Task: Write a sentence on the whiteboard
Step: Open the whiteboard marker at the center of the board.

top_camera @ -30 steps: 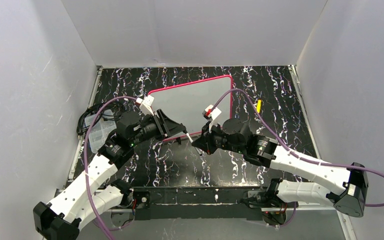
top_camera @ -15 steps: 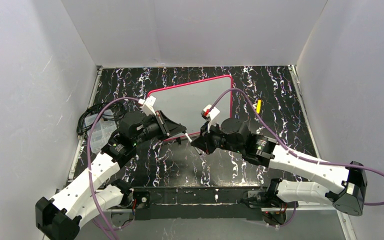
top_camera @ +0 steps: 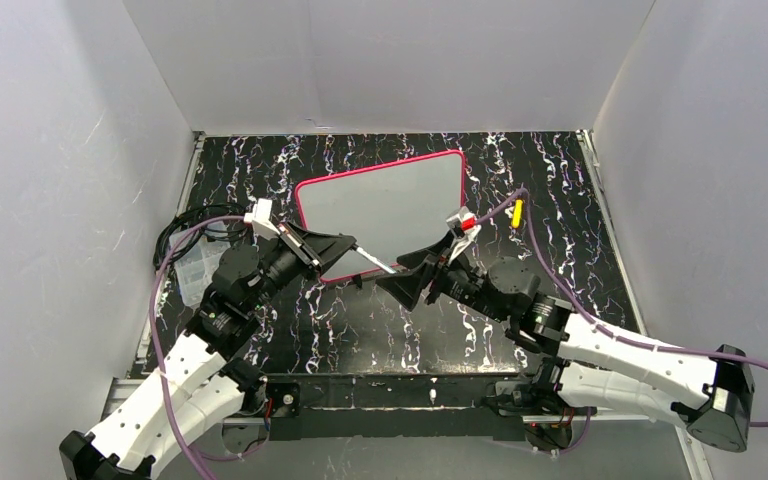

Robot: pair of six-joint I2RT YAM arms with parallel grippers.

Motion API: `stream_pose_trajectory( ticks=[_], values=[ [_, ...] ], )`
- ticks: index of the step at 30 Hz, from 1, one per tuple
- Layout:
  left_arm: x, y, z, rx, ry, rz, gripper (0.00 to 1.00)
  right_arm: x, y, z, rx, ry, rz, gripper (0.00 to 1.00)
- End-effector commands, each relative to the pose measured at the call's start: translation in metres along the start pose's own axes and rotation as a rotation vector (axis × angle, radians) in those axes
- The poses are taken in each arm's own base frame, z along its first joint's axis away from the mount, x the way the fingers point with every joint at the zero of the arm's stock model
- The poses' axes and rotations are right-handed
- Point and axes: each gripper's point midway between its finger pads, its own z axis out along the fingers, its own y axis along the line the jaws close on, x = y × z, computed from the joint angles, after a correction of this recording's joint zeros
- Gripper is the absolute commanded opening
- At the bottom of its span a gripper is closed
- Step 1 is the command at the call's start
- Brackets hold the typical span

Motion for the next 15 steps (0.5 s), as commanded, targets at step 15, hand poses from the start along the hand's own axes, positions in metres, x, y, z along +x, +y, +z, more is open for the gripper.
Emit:
stream_pose_trajectory(
  ticks=[15],
  values=[
    [-0.03,-0.018,-0.004,0.101,-0.176,-0.206,0.0,-0.054,0.033,0.029,-0.118,-0.218,0.124,0.72]
  ],
)
